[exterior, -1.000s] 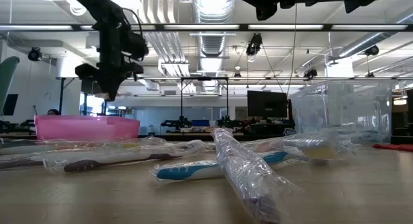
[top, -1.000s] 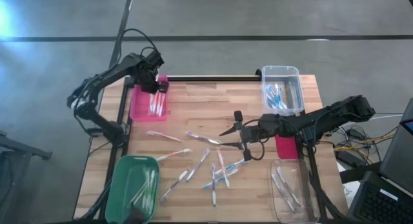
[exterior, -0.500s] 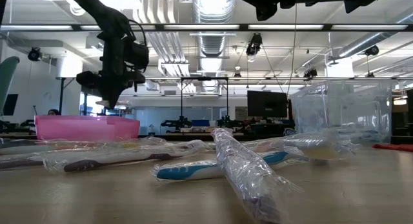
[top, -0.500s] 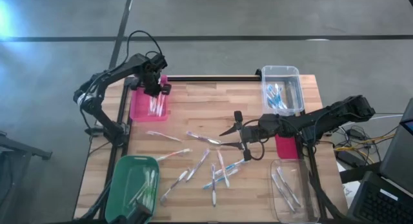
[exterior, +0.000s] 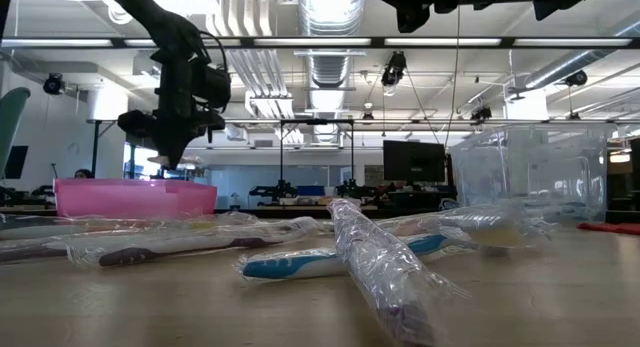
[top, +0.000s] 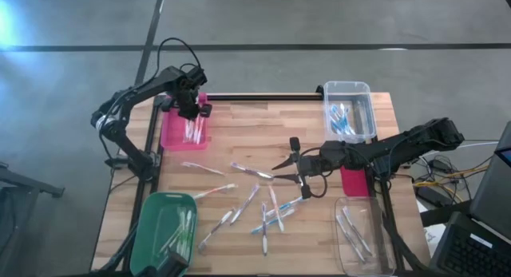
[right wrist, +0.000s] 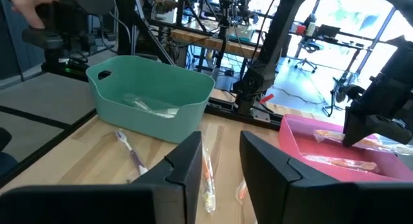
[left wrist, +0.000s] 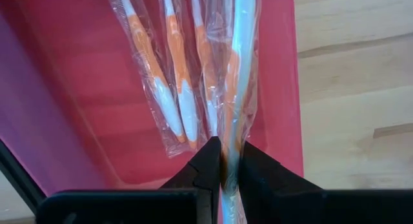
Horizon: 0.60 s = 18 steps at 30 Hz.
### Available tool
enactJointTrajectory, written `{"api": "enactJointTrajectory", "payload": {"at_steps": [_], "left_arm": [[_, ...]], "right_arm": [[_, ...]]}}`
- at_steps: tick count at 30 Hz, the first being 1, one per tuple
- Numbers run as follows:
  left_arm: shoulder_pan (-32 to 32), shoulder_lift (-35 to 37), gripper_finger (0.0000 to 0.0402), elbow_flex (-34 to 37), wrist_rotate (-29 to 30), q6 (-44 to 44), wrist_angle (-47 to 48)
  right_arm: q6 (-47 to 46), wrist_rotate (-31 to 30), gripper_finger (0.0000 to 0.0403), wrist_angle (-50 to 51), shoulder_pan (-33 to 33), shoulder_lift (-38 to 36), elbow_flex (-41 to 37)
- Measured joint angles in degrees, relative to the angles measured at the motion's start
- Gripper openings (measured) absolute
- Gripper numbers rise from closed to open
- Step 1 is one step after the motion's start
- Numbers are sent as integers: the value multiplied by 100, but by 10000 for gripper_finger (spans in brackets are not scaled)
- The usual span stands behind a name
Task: Pick & Place Toothbrushes
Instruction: Put the orange toothbrush into the pink bin
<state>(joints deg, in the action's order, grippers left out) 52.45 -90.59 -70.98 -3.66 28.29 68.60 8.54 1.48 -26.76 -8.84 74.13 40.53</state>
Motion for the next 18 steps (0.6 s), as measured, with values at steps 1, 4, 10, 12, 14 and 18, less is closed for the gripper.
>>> {"api": "enactJointTrajectory", "payload": {"at_steps": [1, 4, 10, 12, 14, 18], "left_arm": [[0, 0, 43, 0, 0, -2, 0], [0, 0, 43, 0, 9, 0, 0], [0, 0, 44, 0, 9, -59, 2], [0, 0, 44, 0, 9, -61, 2], [0, 0, 51, 0, 9, -62, 4], [0, 0, 82, 0, 9, -64, 4]], "right_arm": [[0, 0, 97, 1, 0, -2, 0], [0, 0, 86, 0, 0, -2, 0], [0, 0, 68, 0, 0, -2, 0], [-1, 0, 63, 1, 0, -1, 0], [0, 0, 60, 0, -1, -1, 0], [0, 0, 54, 0, 0, 0, 0]]}}
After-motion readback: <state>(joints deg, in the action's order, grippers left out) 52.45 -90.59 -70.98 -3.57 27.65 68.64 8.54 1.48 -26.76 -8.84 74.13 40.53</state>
